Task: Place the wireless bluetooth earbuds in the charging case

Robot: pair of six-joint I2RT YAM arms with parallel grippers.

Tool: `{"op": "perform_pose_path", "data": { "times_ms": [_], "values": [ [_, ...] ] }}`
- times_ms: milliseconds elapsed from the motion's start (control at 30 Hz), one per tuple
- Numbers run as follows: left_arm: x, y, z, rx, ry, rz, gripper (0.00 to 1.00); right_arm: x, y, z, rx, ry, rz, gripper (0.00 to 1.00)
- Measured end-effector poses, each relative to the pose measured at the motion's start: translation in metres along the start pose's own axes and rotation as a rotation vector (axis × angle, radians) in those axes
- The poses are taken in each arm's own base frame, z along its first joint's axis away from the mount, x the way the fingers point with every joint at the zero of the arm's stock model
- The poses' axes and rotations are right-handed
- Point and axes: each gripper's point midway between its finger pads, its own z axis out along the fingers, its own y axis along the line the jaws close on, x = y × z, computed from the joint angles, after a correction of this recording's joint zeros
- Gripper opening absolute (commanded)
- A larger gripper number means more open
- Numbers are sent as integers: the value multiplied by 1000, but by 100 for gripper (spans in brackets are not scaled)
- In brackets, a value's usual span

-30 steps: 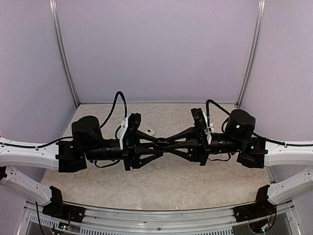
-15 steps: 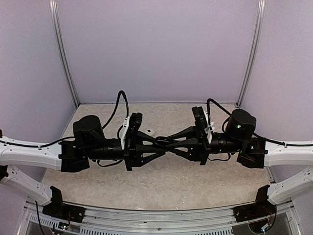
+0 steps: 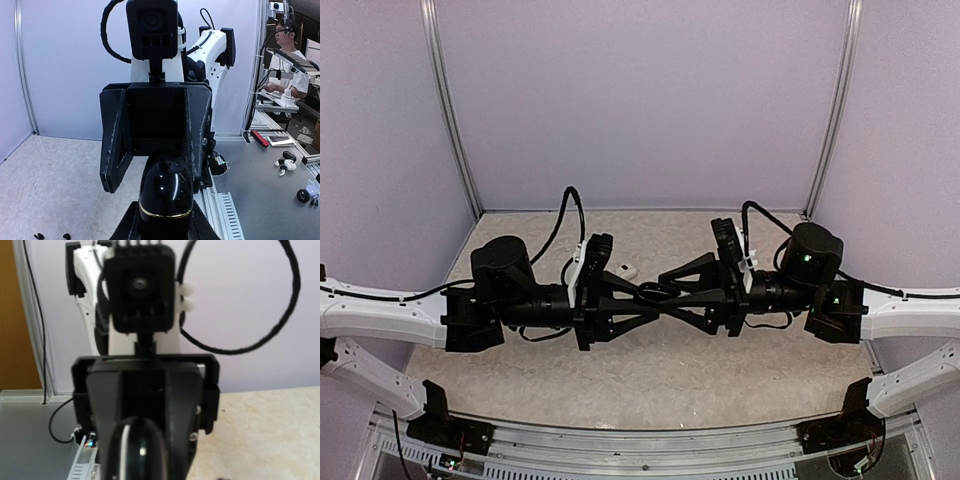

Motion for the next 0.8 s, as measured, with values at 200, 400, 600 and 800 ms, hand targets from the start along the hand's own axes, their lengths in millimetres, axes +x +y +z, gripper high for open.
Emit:
{"op": "perform_pose_path", "data": {
  "times_ms": [200, 400, 600, 800],
  "values": [
    [1, 1, 0, -2, 2, -1, 2, 0, -5, 1, 27, 17, -7, 50],
    [2, 3, 1, -13, 5, 23, 0, 1, -7, -2, 47, 27, 0, 49],
    [3, 4, 2, -24, 7, 54, 0, 0, -7, -3, 48, 27, 8, 47],
    [5, 7, 3, -40, 12, 87, 0, -2, -10, -6, 53, 24, 18, 47]
  ]
}}
